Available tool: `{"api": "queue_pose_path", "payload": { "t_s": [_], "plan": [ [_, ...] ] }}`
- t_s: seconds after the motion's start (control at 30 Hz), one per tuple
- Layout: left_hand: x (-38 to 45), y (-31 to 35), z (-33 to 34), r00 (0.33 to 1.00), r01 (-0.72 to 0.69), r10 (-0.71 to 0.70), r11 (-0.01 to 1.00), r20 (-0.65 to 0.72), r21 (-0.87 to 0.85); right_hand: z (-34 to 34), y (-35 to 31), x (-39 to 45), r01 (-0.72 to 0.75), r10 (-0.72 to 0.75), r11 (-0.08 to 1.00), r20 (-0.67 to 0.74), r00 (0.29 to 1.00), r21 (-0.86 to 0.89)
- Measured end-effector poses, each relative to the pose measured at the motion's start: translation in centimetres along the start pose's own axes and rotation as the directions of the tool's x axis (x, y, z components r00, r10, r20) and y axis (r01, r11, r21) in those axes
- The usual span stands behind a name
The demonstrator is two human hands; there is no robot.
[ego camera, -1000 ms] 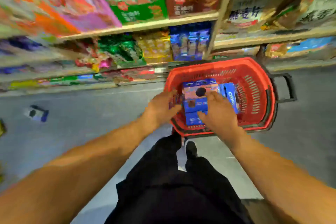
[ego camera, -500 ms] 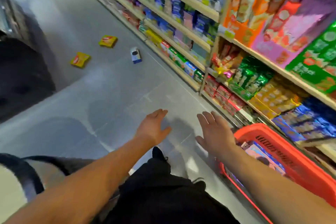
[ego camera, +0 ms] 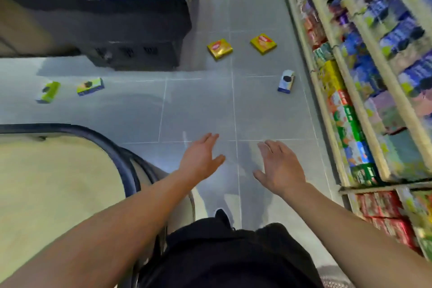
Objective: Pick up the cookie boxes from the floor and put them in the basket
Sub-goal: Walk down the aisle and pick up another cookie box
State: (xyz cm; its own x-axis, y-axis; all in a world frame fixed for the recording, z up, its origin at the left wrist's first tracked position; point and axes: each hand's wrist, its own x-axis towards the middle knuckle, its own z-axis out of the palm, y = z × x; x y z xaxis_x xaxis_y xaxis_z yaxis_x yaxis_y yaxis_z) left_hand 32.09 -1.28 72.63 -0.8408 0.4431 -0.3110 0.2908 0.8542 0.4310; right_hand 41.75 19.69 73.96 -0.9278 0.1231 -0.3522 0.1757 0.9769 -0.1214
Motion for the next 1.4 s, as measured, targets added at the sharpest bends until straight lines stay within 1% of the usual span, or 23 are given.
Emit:
{"api": "queue_pose_path", "payload": {
  "t_s": [0.13, 0.27, 0.33, 0.43, 0.53, 0.6, 0.7, 0.77, 0.83, 0.93, 1.1, 1.2, 1.3, 1.4],
  "plan": [
    [4.4, -3.4, -3.8, 0.992, 0.101, -0.102, 0.995, -0.079, -0.02, -3.0, -2.5, 8.1, 0.128, -0.128, 0.991, 0.008, 0.992, -0.023],
    [9.4, -6.8, -6.2, 0.973, 0.2, -0.2, 0.98, -0.112, -0.018, -5.3, -4.2, 16.9, 0.228, -0.226, 0.973, 0.043, 0.973, -0.044],
    [12.1, -8.0, -7.4, 0.961, 0.242, -0.242, 0.97, -0.13, -0.018, -6.5, -4.7, 21.2, 0.271, -0.27, 0.961, 0.036, 0.962, -0.053],
    [15.9, -9.7, -9.3, 0.927, 0.328, -0.335, 0.942, -0.169, -0.07, -8.7, -5.7, 28.0, 0.362, -0.361, 0.927, 0.034, 0.932, -0.099],
    [18.7, -10.6, -11.1, 0.877, 0.42, -0.444, 0.894, -0.185, -0.158, -11.0, -7.6, 34.1, 0.445, -0.438, 0.89, 0.086, 0.895, -0.096],
    [20.3, -11.3, -12.8, 0.838, 0.467, -0.507, 0.857, -0.2, -0.218, -12.6, -9.9, 38.1, 0.515, -0.506, 0.85, 0.104, 0.856, -0.111],
    [22.1, -13.5, -15.4, 0.746, 0.546, -0.618, 0.781, -0.249, -0.302, -14.2, -15.1, 43.6, 0.625, -0.606, 0.771, 0.164, 0.779, -0.122],
    [23.0, -15.7, -16.9, 0.697, 0.578, -0.665, 0.743, -0.268, -0.337, -14.7, -18.5, 46.5, 0.675, -0.649, 0.725, 0.194, 0.736, -0.136],
    [23.7, -18.8, -18.2, 0.637, 0.619, -0.73, 0.676, -0.248, -0.4, -14.8, -22.1, 49.8, 0.726, -0.695, 0.663, 0.212, 0.687, -0.179],
    [24.7, -23.6, -20.4, 0.589, 0.653, -0.778, 0.617, -0.217, -0.44, -15.0, -27.8, 54.0, 0.777, -0.741, 0.593, 0.233, 0.63, -0.212],
    [25.5, -33.8, -26.2, 0.509, 0.674, -0.824, 0.561, -0.248, -0.481, -16.8, -39.6, 59.9, 0.821, -0.782, 0.506, 0.261, 0.567, -0.265],
    [25.7, -39.8, -30.3, 0.504, 0.684, -0.819, 0.573, -0.275, -0.452, -18.1, -46.1, 62.5, 0.831, -0.807, 0.48, 0.229, 0.544, -0.281],
    [26.1, -45.9, -35.2, 0.468, 0.677, -0.818, 0.575, -0.336, -0.459, -19.4, -52.7, 65.3, 0.845, -0.83, 0.463, 0.202, 0.519, -0.268],
    [27.1, -51.0, -39.0, 0.434, 0.668, -0.83, 0.558, -0.351, -0.493, -19.8, -57.8, 67.9, 0.847, -0.829, 0.486, 0.194, 0.524, -0.215]
  ]
}}
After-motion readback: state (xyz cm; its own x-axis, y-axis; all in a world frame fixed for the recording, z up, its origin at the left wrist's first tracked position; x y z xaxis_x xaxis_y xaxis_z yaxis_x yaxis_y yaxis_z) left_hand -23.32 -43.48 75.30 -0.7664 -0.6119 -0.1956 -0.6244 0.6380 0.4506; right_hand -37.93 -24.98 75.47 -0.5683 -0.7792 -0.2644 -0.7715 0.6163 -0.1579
